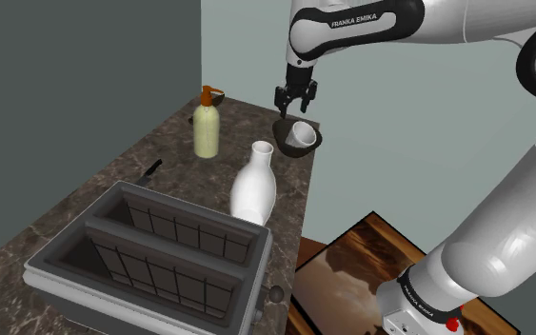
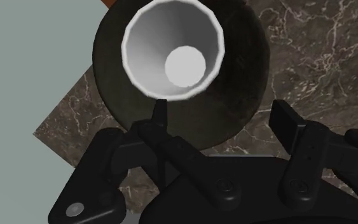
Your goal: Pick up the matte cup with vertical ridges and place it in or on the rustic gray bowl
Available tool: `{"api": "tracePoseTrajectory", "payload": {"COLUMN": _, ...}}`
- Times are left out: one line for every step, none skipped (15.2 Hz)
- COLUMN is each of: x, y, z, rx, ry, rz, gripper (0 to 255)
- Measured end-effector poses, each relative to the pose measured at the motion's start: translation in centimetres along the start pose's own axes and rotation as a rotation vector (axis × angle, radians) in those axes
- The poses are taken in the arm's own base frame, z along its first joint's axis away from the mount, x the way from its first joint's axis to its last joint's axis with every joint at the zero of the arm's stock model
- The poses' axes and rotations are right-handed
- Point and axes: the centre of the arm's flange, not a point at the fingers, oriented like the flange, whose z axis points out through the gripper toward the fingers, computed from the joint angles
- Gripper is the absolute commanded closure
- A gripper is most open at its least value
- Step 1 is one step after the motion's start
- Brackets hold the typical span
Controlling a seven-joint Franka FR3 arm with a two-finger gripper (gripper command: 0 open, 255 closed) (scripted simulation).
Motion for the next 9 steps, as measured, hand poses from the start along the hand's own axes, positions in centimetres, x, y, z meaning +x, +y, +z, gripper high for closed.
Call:
{"api": "tracePoseTrajectory", "payload": {"x": 0.0, "y": 0.0, "z": 0.0, "rx": 0.000, "ry": 0.000, "rz": 0.000, "gripper": 0}}
{"api": "tracePoseTrajectory", "payload": {"x": 0.0, "y": 0.0, "z": 0.0, "rx": 0.000, "ry": 0.000, "rz": 0.000, "gripper": 0}}
{"api": "tracePoseTrajectory", "payload": {"x": 0.0, "y": 0.0, "z": 0.0, "rx": 0.000, "ry": 0.000, "rz": 0.000, "gripper": 0}}
{"api": "tracePoseTrajectory", "payload": {"x": 0.0, "y": -0.1, "z": -0.7, "rx": 0.000, "ry": 0.000, "rz": 0.000, "gripper": 0}}
{"api": "tracePoseTrajectory", "payload": {"x": 0.2, "y": -0.2, "z": -1.4, "rx": 0.000, "ry": 0.001, "rz": 0.000, "gripper": 0}}
{"api": "tracePoseTrajectory", "payload": {"x": 0.2, "y": -0.1, "z": -2.6, "rx": 0.000, "ry": 0.002, "rz": 0.000, "gripper": 0}}
{"api": "tracePoseTrajectory", "payload": {"x": 0.3, "y": -0.2, "z": -3.9, "rx": 0.000, "ry": 0.002, "rz": 0.000, "gripper": 0}}
{"api": "tracePoseTrajectory", "payload": {"x": 0.1, "y": -0.1, "z": -4.4, "rx": 0.000, "ry": 0.002, "rz": 0.000, "gripper": 0}}
{"api": "tracePoseTrajectory", "payload": {"x": 0.0, "y": -0.1, "z": -4.7, "rx": 0.000, "ry": 0.001, "rz": 0.000, "gripper": 0}}
